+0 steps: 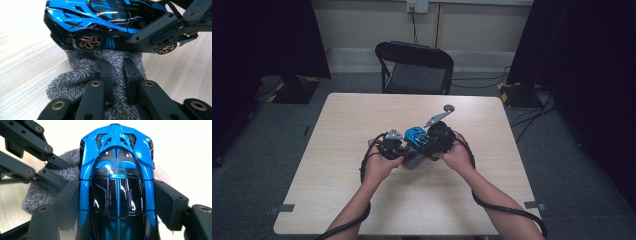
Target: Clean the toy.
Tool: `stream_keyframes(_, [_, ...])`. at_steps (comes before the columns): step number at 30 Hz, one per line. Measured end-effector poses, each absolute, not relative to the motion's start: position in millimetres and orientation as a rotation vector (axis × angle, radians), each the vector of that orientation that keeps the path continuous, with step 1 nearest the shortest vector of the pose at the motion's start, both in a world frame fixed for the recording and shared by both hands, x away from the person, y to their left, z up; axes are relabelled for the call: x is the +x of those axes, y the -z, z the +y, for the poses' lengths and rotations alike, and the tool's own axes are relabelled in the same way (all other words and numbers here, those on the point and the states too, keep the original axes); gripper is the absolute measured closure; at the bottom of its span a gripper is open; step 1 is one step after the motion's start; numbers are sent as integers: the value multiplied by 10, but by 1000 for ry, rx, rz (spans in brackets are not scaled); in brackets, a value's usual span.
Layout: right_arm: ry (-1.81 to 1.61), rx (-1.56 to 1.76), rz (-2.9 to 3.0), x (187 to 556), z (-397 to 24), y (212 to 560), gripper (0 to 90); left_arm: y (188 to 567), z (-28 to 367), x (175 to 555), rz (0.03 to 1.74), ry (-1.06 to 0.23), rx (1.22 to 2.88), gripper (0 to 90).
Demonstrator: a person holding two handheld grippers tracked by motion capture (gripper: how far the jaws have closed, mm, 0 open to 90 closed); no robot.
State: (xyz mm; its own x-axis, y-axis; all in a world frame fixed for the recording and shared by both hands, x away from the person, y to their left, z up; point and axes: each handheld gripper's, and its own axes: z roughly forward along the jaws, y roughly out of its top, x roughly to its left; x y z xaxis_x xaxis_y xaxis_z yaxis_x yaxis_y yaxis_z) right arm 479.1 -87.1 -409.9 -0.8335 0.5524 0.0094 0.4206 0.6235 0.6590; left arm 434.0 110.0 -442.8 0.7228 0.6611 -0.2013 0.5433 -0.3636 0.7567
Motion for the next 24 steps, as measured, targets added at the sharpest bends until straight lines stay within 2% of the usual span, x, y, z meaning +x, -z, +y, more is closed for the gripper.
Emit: stream_keyframes(24, [-1010,834,2645,4838,-860,4088,287,4476,841,4248,841,-133,2083,802])
